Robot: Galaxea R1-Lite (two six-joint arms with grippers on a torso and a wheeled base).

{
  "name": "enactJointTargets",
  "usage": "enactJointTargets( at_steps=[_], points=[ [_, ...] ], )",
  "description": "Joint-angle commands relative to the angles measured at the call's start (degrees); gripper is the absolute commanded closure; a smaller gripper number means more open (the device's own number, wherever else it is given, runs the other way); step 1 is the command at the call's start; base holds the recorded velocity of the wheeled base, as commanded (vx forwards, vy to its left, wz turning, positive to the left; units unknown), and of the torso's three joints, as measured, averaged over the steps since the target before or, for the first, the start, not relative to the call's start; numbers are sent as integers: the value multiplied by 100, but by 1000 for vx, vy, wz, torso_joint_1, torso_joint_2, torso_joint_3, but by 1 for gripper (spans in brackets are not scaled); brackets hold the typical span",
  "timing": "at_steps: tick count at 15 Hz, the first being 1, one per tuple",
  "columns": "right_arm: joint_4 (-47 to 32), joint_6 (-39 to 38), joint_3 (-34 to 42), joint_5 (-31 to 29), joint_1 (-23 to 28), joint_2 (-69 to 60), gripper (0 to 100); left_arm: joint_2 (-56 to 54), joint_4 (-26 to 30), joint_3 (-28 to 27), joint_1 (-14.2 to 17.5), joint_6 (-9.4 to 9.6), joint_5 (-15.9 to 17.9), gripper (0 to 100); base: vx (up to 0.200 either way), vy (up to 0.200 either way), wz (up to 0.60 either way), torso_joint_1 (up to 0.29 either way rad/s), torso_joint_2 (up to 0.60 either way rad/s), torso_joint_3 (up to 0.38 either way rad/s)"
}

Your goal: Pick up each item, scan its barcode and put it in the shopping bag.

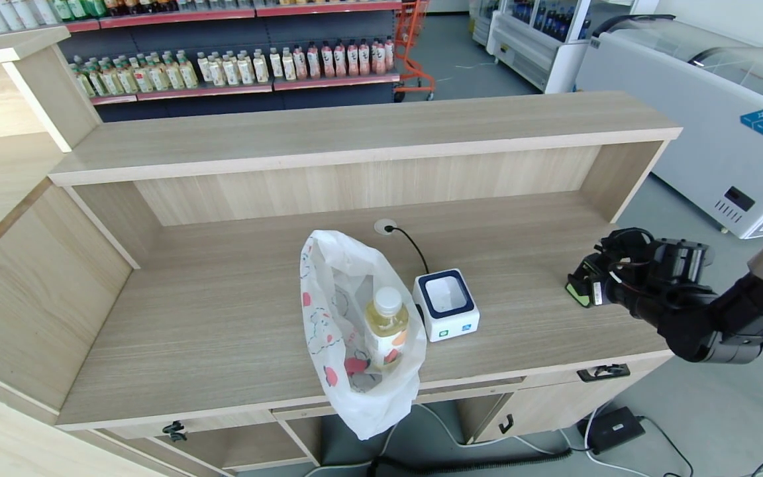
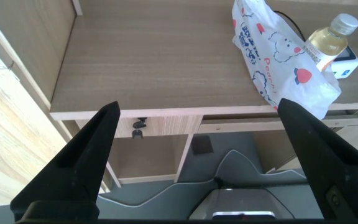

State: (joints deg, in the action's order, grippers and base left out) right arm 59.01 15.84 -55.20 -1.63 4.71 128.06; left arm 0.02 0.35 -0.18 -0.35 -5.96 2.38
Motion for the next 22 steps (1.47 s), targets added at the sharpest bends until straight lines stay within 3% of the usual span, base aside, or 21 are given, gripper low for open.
enactJointTargets(
  at_steps=[1, 6, 7, 14, 17, 21, 22],
  points=[
    [31, -37, -140, 58, -40, 166, 0, -2, 0, 1, 0, -2, 0, 0, 0, 0, 0, 0, 0, 0],
    [365, -37, -211, 383, -101, 369, 0, -2, 0, 1, 0, -2, 0, 0, 0, 0, 0, 0, 0, 0],
    [453, -19, -175, 383, -101, 430, 100, -2, 9, 1, 0, -2, 0, 0, 0, 0, 0, 0, 0, 0],
    [910, 86, -246, 392, -145, 676, 100, -2, 0, 1, 0, -2, 0, 0, 0, 0, 0, 0, 0, 0],
    [910, 614, 0, 366, -119, 79, 100, -2, 0, 1, 0, -2, 0, 0, 0, 0, 0, 0, 0, 0],
    [919, 1598, 1741, 383, 162, -1925, 100, -2, 0, 1, 0, -2, 0, 0, 0, 0, 0, 0, 0, 0],
    [1209, 2398, 2751, 401, 391, -2804, 100, -2, 0, 1, 0, -2, 0, 0, 0, 0, 0, 0, 0, 0]
  ],
)
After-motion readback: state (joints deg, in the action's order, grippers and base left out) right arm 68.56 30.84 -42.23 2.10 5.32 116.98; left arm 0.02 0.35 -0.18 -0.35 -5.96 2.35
